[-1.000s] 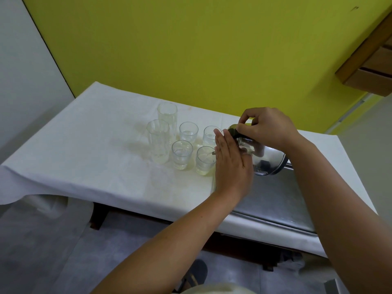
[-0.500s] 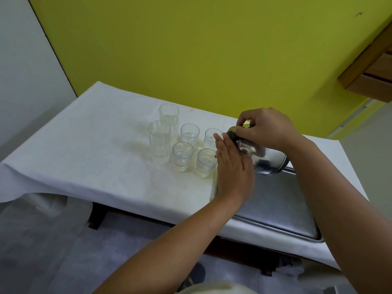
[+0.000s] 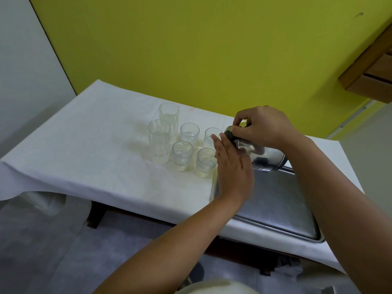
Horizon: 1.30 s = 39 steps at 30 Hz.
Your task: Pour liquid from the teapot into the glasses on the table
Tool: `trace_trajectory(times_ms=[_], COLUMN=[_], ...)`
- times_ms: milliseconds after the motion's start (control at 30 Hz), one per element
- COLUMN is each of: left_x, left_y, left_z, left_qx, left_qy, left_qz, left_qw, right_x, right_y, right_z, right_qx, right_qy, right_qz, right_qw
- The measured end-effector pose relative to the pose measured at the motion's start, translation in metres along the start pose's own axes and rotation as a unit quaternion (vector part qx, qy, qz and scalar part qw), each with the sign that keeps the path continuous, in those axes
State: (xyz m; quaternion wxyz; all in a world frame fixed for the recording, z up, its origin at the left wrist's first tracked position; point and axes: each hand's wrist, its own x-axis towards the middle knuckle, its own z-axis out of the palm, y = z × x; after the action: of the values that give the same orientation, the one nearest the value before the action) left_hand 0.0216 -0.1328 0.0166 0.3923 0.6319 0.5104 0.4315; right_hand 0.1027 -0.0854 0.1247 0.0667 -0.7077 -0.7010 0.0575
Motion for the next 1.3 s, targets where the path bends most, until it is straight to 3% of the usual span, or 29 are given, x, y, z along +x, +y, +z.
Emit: trace_trajectory(times_ms=[233, 333, 500, 633, 867, 1100, 1300], left_x=[0.004, 0.002, 0.000, 0.002, 0.018, 0.048, 0.059], left_y=[-0.016, -0.009, -0.010, -0.010, -0.005, -0.001, -0.013], left_z=[0.011, 0.005, 0.005, 0.006, 0.015, 0.016, 0.016], left_qx=[0.009, -0.020, 0.040, 0.087, 0.168, 0.246, 0.312], left_qy=[-0.049, -0.041, -0.087, -0.139, -0.249, -0.389, -0.422], left_qz=[-0.016, 0.004, 0.046, 0.089, 0.130, 0.174, 0.295], left_qw=[0.999, 0.999, 0.994, 0.982, 0.945, 0.871, 0.798], right_x=[-0.009, -0.016, -0.034, -0.052, -0.084, -0.088, -0.096], right_y=[0.006, 0.014, 0.034, 0.050, 0.052, 0.044, 0.028], right_z=[0.007, 0.012, 0.028, 0.045, 0.078, 0.108, 0.137], right_qx=[0.040, 0.107, 0.217, 0.356, 0.482, 0.495, 0.525], right_qy=[0.019, 0.025, 0.055, 0.116, 0.241, 0.346, 0.398], right_qz=[0.032, 0.057, 0.121, 0.195, 0.303, 0.373, 0.409], right_qw=[0.998, 0.992, 0.967, 0.906, 0.786, 0.705, 0.631])
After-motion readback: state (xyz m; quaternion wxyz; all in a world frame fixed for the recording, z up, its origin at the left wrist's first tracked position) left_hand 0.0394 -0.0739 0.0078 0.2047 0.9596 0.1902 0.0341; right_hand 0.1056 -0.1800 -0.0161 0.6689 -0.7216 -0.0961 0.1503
